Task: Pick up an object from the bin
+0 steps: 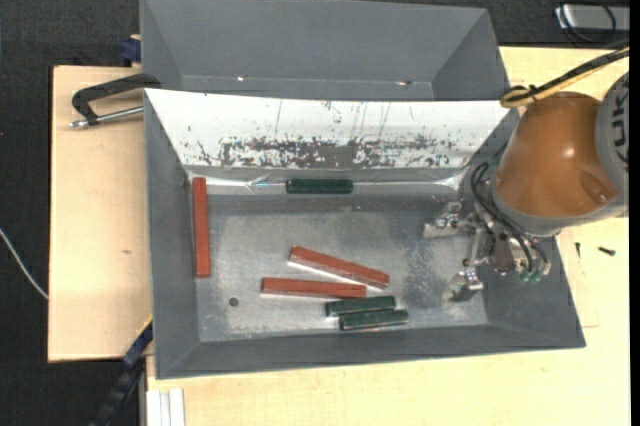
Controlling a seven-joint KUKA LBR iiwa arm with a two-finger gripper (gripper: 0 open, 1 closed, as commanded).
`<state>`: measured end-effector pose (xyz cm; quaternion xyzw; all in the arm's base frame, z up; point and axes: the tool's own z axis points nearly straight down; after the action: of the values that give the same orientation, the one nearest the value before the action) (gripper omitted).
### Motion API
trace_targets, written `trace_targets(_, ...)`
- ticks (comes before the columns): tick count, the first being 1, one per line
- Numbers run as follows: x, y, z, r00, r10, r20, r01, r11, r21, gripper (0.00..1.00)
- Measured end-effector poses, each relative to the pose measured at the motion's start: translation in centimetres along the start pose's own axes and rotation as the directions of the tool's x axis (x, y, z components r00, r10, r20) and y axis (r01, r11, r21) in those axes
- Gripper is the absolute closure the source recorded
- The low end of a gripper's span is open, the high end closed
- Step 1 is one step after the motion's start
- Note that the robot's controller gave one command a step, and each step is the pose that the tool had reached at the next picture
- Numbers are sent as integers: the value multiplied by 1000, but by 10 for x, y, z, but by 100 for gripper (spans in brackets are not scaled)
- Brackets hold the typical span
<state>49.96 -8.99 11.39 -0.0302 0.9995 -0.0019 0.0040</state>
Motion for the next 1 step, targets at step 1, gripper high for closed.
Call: trace_targets(1,0,44,27,1000,2,-11,-2,1000,-6,0)
